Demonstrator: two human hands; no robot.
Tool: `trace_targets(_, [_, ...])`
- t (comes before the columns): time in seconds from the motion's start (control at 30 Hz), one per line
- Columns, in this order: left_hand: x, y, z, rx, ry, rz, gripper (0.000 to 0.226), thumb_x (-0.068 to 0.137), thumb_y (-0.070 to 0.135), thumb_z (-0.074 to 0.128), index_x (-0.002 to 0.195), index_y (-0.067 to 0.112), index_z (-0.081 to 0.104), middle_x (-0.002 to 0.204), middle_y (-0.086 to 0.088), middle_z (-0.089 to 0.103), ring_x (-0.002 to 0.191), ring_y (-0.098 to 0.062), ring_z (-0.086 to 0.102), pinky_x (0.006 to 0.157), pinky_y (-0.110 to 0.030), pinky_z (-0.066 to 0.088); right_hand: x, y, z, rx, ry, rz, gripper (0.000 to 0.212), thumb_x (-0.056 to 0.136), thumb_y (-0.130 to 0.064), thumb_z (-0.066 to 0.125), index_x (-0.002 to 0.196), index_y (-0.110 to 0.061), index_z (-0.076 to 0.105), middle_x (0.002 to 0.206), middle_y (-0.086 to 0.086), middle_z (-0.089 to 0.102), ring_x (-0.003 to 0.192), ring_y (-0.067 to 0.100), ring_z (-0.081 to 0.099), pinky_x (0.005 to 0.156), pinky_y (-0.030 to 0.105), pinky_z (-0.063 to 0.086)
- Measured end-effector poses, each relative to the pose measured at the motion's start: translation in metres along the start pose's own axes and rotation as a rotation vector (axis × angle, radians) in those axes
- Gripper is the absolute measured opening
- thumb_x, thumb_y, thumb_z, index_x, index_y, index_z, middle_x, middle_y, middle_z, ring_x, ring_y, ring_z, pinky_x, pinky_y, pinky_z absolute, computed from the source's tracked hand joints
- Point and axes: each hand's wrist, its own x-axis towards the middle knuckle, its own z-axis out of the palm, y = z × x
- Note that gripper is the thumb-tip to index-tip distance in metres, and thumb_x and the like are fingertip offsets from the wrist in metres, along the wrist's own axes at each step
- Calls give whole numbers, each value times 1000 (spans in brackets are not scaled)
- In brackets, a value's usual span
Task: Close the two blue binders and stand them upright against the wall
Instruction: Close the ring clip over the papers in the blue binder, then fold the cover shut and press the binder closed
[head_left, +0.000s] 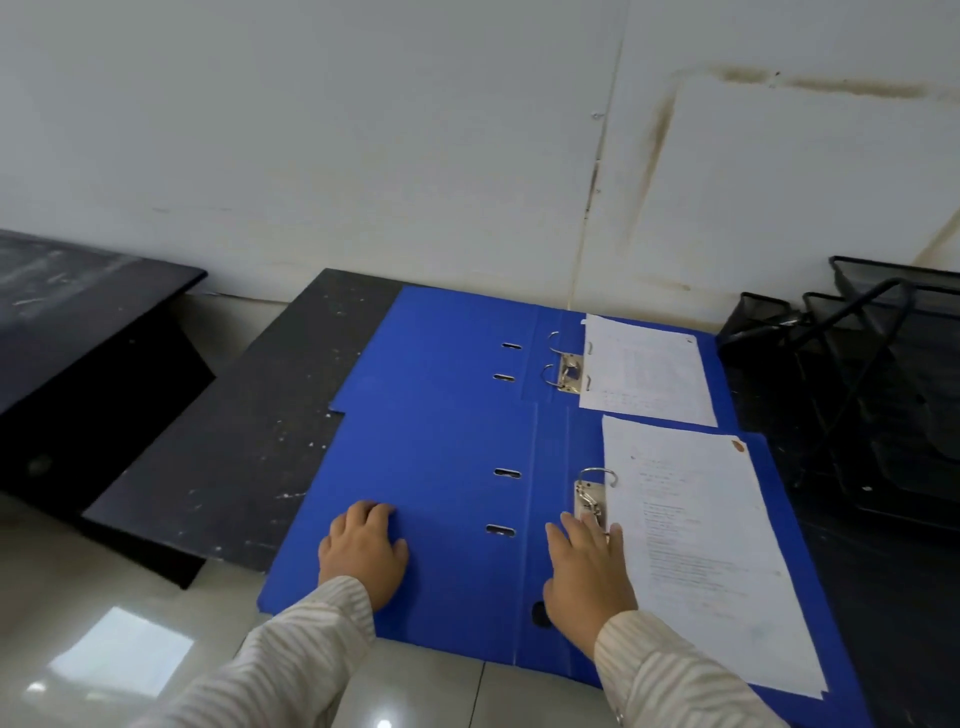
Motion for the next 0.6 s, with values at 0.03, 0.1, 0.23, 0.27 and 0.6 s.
trace_targets(0.03, [0,-10,-4,-2,3,-44,53,92,44,48,141,28,37,148,4,35,137,-23,33,112,-41,30,1,-8,2,-44,-22,-15,59,91,-21,43,146,-20,21,157,4,13,145,27,-1,115,50,-6])
trace_targets(0.1, [-1,-26,-9,-15,3,-131,54,91,46,48,141,29,37,148,3,34,137,-24,32,111,-43,29,3,-19,5,-96,-63,-31,57,91,-25,42,145,-19,23,156,4,16,145,26,2,115,51,-7])
trace_targets(0.23, [-4,-58,-22,-94,-10,-268,54,89,46,49,139,29,38,147,1,34,135,-27,32,108,-48,32,3,-41,17,-16,-155,-2,55,93,-23,42,144,-17,25,156,5,16,144,27,8,117,44,6])
trace_targets(0.27, [-3,-64,-24,-121,-16,-283,55,89,45,50,139,28,37,147,0,34,135,-27,32,107,-48,34,2,-45,19,41,-161,31,55,93,-22,43,144,-17,25,156,5,14,144,27,9,117,41,13])
trace_targets(0.6, [11,-90,-51,-412,-60,-271,45,89,25,50,133,15,47,122,-5,59,98,-25,57,83,-36,47,1,-69,18,125,-93,181,53,92,-22,43,142,-14,30,154,4,22,139,24,22,109,34,30])
